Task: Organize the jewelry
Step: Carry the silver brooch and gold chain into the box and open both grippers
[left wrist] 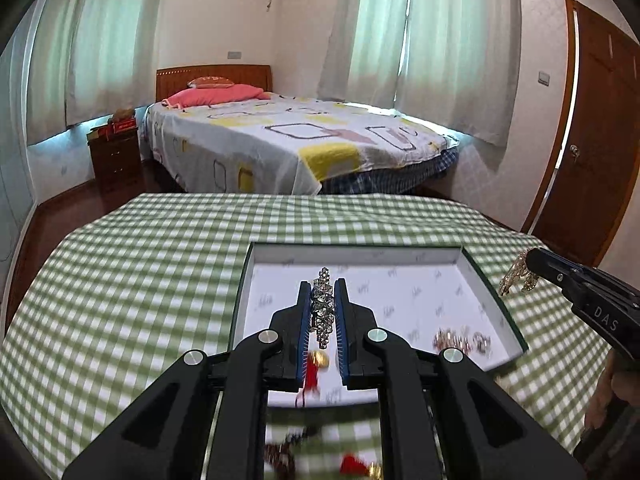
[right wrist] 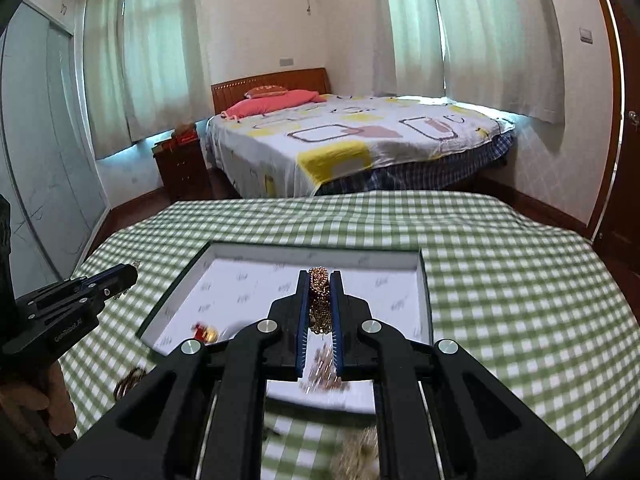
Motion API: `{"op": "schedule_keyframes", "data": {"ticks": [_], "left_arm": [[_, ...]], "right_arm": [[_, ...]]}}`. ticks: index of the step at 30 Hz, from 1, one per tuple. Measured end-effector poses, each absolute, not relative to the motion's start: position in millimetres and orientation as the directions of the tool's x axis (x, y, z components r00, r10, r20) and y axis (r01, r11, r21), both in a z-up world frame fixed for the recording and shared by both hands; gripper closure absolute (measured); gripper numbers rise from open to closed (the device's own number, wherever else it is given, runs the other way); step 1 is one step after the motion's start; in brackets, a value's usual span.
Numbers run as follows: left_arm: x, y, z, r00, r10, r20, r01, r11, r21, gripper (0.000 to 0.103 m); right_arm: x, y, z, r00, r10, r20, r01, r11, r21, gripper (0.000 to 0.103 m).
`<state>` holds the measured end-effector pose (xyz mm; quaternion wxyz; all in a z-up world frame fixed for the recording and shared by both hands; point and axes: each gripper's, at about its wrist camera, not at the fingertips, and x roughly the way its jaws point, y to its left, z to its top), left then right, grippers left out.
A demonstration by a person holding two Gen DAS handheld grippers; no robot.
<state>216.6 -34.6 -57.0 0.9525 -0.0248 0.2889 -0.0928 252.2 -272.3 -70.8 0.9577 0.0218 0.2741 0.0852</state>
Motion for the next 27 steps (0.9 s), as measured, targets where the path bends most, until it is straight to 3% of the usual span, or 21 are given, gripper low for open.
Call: {"op": "schedule_keyframes", "data": {"ticks": [9,27], "left_arm": [[285.7,-48.5,-72.1,0.797,-0.159,-0.583,0.156,0.986,-0.056,0.091],[380.6,-49.4,-144.7,0.581,-0.138,-0.802,0.120,0.989,-0.082,0.091]], "right_arm": [[317.9,-285.5,-86.0,0.826,0.129,-0.548,-0.118,0.991,0.054,0.093],[410.2,-298.7,-159.1,0.622,0.122,-0.773,-0.082,0.993,0.090,0.093]]}}
